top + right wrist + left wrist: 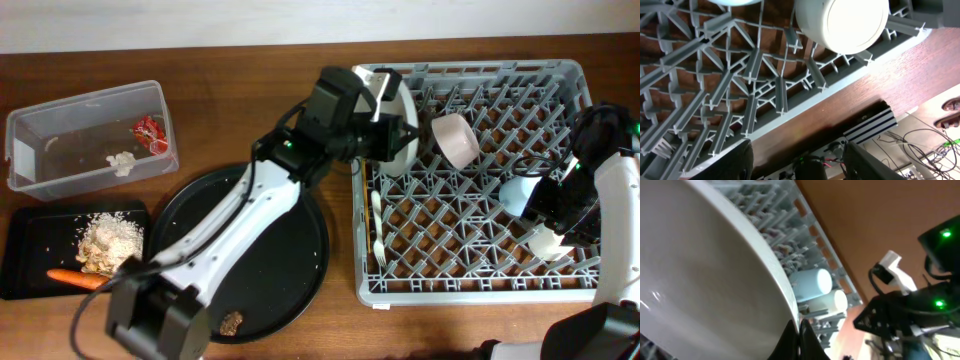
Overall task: Sort waste into correct bins and load items into the dishwasher rack
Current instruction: 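Carry the empty white bowl right and set it in the rack, then move the left gripper back toward the clear bin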
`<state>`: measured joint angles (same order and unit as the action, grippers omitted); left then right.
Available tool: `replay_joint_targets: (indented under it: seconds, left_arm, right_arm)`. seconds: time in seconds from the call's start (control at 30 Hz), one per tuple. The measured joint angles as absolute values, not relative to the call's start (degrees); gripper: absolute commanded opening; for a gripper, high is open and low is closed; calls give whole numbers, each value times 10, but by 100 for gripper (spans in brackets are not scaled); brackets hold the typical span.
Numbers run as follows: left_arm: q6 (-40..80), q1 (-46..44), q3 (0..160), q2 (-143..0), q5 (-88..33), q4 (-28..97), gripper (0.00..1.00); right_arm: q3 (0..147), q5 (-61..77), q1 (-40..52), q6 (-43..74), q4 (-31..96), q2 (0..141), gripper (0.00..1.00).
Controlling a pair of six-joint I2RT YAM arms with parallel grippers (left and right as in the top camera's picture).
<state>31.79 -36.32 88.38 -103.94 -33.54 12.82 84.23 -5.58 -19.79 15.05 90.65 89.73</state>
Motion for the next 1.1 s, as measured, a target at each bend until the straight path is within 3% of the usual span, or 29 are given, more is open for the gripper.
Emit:
replay_joint_targets:
  seconds: [0.23,0.73,0.77,0.83,0.87,0.97,1.1]
  left_arm:
    - [309,-363,884,-1063,-422,77,0]
    - [272,-336,884,-1099,-422,233,2]
    - [269,-327,886,-1099,-420,246,11]
    - [263,-301,891,-1099,-423,285,66]
    - [257,-289,892,-1098,-422,299,77]
    - [249,-238,891,-1099,-394,376,83]
    - [223,-194,891,-1099,-380,438,84]
  right_arm:
    - [842,-56,-198,150,906,897,61]
    - [842,-56,-198,150,904,897,60]
    - [842,-56,-198,150,904,897,61]
    - [842,-56,-198,150,904,897,60]
    - [842,-56,-198,150,904,897,61]
    - [842,-56,-198,150,903,897,61]
    - [842,-56,-198,151,902,897,61]
